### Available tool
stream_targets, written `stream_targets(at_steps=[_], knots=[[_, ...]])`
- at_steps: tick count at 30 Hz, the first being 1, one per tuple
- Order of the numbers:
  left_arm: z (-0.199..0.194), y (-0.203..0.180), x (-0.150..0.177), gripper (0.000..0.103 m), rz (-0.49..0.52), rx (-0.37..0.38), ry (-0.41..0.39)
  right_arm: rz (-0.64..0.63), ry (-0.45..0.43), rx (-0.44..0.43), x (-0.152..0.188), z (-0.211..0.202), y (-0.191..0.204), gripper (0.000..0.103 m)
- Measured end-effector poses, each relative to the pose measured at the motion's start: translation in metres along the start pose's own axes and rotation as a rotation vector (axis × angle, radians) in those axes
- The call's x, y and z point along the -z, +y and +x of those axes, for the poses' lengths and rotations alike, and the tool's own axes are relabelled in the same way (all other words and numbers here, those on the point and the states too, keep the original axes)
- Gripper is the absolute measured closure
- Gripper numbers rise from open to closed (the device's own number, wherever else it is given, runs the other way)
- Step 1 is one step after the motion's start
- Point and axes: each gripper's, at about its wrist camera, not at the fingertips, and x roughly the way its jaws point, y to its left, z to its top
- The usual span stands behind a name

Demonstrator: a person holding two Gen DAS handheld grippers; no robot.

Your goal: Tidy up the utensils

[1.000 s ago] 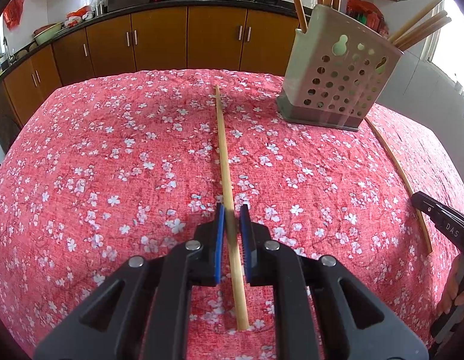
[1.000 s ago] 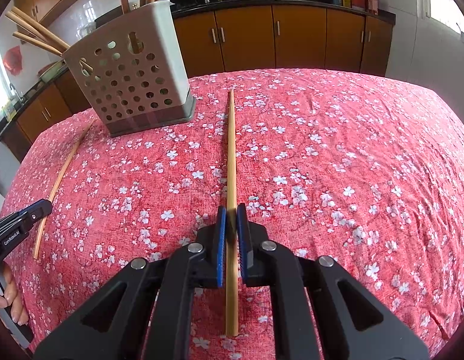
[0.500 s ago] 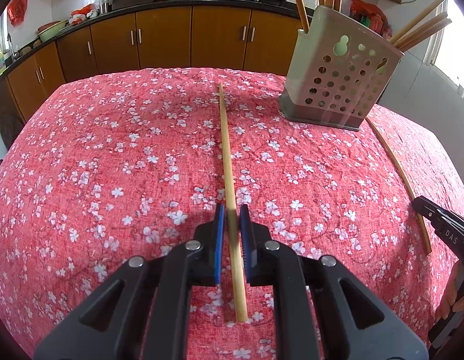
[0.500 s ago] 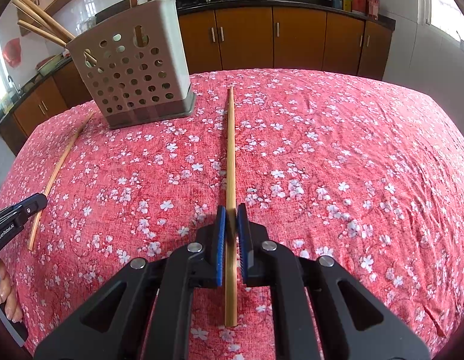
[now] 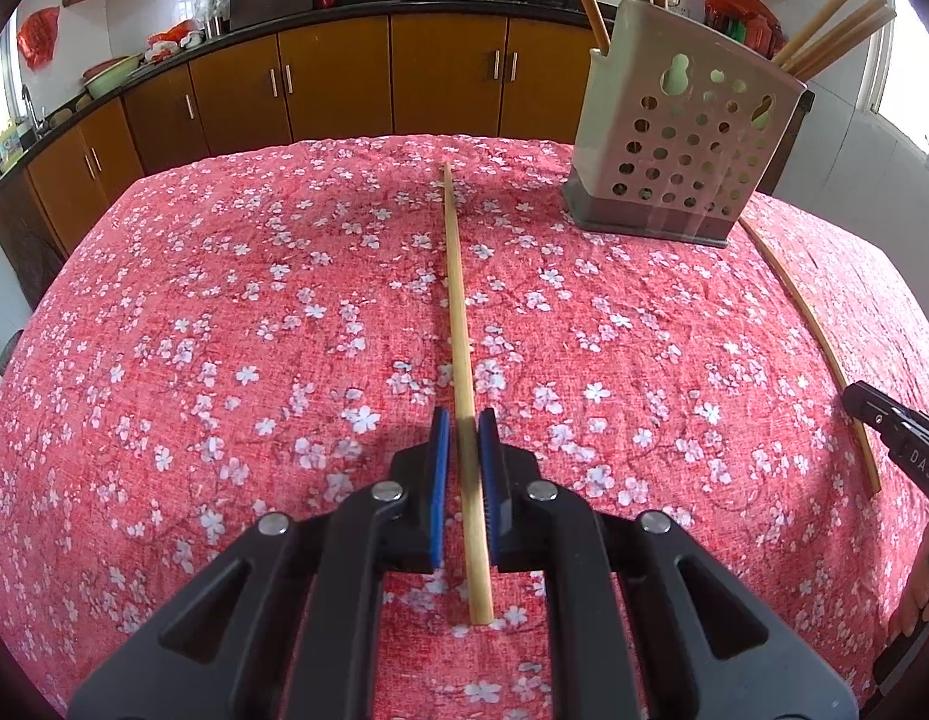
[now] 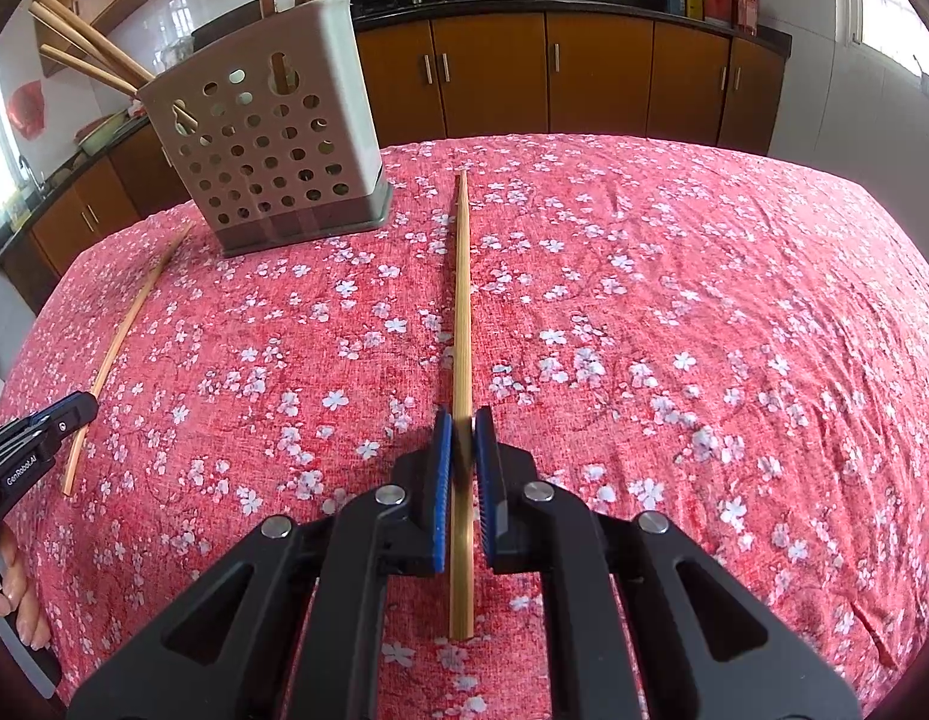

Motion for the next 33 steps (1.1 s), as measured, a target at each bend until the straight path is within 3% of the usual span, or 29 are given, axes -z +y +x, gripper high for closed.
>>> stream_targets(at_steps=[29, 33], knots=[[-0.006, -0.006, 0.005, 0.095, 0.022, -0.029, 0.005, 0.003, 0.001, -0.016, 0.000, -0.004, 0.002, 0.095], [-0.017, -0.004, 0.003, 0.095, 0.019, -0.018, -0.014, 0.007, -0.037, -0.024, 0.000, -0.015, 0.001, 0.095]])
